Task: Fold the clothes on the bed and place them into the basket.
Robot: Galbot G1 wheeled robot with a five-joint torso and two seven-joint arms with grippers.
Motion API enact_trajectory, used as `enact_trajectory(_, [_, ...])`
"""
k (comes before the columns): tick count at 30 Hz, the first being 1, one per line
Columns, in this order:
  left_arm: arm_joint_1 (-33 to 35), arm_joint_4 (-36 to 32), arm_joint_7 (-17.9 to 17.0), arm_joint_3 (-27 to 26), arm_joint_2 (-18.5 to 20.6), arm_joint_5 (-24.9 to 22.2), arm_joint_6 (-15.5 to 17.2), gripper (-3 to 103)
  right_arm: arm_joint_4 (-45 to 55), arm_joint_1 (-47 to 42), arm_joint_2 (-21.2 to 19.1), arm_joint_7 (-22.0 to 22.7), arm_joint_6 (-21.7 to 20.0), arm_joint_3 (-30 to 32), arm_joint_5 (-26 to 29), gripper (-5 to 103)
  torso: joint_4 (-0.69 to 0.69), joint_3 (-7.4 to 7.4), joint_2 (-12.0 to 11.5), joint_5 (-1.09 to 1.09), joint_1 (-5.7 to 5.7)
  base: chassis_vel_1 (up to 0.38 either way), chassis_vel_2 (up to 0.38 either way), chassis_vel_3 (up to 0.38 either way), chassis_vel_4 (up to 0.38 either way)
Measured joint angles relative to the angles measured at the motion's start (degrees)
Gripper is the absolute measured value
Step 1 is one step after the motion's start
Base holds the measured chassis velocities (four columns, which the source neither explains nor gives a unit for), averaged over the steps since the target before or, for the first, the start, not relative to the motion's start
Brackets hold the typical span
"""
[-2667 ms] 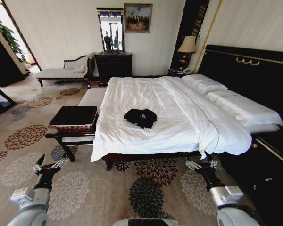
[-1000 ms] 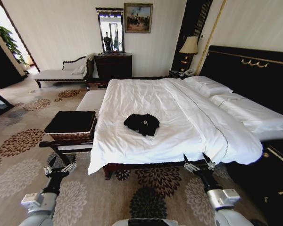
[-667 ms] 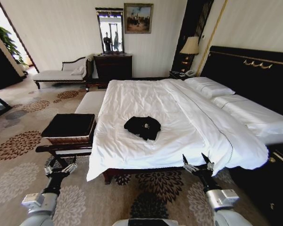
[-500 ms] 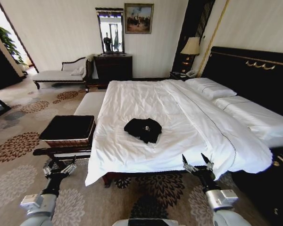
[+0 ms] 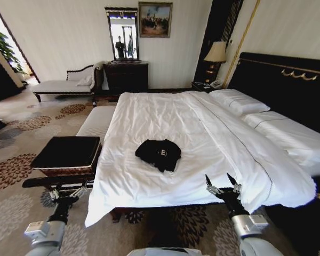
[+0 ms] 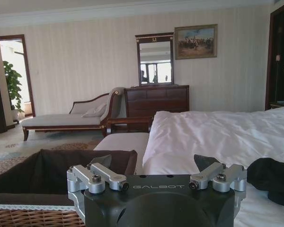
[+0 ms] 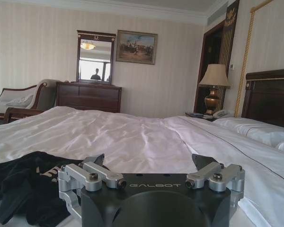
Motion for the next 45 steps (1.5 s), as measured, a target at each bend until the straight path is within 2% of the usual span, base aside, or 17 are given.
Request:
enact_trajectory(34, [-0.2,0.1,-0.1,0.7,0.3,0.9,0.0,99,-0.1,0.2,0.0,0.0,-0.7,-0.3,-0.2,100,-0.01,0.00,0.0,-0.01,-0.01,-0.099,0.034,0.098,-0.037])
enact_trajectory(37, [-0.1,0.3,-0.1,0.5,0.7,0.9,0.0,96,-0.1,0.2,0.0,0.2,-1.1,-0.3,-0.2,100,-0.01,0.00,0.0,0.00,0.00,-0.175,-0.010,0.170,0.017])
enact_trajectory(45, [0.0,0.8,-0.1,-0.1,0.9,0.2,-0.3,99,-0.3,0.4,0.0,0.7,-1.0,-0.4,-0.4,100,-0.01,0.00,0.0,0.02,0.00,-0.142,-0.041,0.152,0.034])
